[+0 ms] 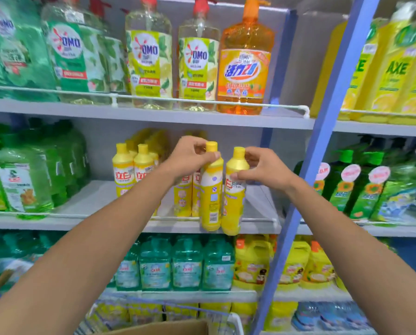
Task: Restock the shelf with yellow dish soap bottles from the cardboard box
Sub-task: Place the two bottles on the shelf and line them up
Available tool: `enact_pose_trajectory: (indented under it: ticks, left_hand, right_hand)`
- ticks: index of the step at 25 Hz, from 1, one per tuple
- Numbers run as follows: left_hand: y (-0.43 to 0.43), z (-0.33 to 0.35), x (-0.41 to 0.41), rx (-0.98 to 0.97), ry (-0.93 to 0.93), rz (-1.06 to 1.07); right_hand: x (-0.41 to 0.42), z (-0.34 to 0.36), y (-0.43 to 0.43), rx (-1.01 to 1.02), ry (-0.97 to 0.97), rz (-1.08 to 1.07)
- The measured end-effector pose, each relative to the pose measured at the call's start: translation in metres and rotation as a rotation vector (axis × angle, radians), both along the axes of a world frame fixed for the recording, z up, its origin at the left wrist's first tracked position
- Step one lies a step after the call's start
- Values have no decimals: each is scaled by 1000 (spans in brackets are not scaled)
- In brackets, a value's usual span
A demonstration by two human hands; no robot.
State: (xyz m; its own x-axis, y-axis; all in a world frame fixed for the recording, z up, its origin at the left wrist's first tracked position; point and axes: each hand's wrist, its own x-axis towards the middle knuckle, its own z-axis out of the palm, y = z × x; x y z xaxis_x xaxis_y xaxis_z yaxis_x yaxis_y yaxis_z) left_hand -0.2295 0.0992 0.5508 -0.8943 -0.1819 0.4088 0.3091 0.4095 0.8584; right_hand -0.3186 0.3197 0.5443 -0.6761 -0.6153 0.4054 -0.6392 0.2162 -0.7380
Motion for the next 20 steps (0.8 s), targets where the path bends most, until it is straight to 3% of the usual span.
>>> enact_pose_trajectory:
  ticks: [9,20]
  left_hand:
    - [54,-1,-89,-45,-78,318]
    - [60,-33,-122,-24,-118,333]
  right_hand:
    - [-75,-8,28,-29,-7,-14]
    - [-115,-35,16,-16,-13,-91]
